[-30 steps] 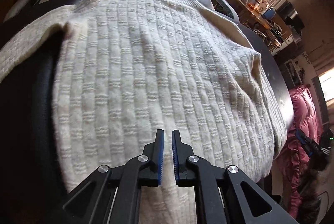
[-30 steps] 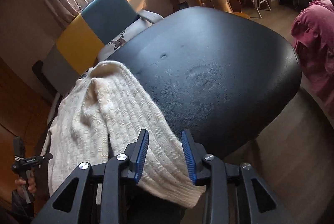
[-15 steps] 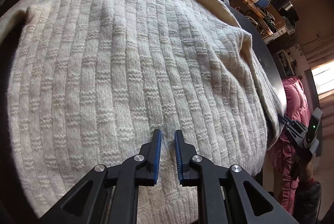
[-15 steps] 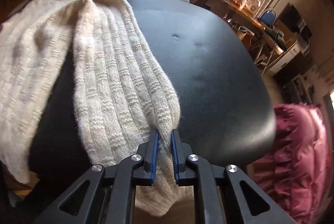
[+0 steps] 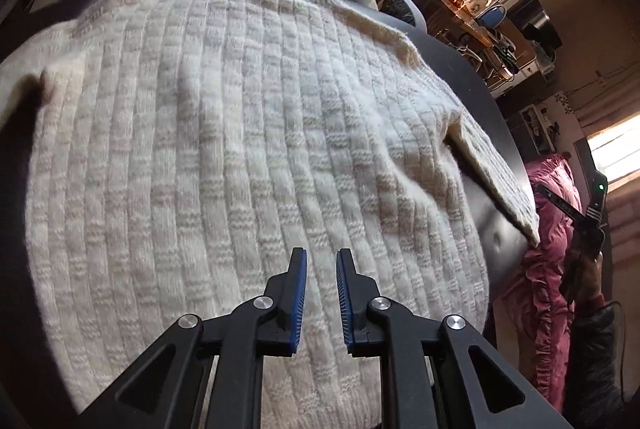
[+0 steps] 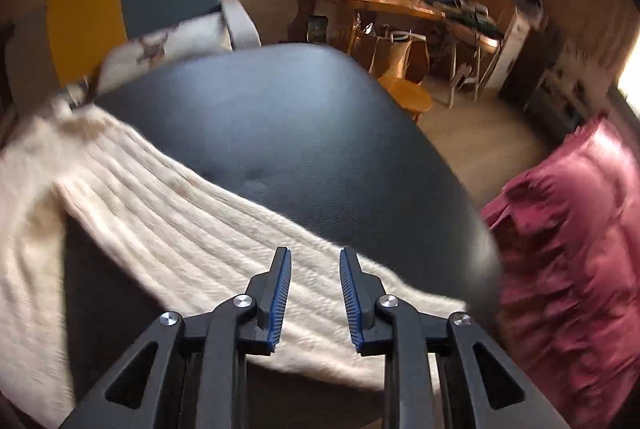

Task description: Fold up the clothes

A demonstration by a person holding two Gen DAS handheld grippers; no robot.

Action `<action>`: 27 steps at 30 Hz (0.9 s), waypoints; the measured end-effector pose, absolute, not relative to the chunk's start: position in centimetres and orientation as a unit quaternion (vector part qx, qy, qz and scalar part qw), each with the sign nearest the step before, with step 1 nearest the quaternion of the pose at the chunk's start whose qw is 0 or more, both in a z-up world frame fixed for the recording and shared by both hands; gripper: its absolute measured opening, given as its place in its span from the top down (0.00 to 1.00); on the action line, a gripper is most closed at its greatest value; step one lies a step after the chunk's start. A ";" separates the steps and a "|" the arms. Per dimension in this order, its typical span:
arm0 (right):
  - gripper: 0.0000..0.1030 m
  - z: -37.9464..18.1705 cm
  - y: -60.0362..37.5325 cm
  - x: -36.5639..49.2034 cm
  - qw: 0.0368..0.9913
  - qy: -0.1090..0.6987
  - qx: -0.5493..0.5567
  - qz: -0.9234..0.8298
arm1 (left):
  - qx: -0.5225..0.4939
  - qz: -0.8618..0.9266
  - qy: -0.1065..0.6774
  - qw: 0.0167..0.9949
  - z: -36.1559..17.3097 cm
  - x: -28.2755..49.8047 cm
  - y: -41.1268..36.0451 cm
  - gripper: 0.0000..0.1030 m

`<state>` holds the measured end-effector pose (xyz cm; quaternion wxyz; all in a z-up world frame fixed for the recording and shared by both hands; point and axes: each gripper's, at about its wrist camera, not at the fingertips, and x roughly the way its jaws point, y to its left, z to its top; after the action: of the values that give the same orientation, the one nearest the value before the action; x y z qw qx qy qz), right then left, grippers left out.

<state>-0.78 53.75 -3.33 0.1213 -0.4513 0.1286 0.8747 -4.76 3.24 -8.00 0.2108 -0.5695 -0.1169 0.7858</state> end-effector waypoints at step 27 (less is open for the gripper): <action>0.74 -4.6 54.9 -5.5 0.095 0.144 -0.449 0.877 | -0.506 0.816 0.038 0.276 -7.6 -28.7 21.5 0.84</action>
<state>-5.45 54.88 -4.62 0.0954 -0.4488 0.1438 0.8768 -28.75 21.50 -7.60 0.2760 -0.5065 0.0384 0.8160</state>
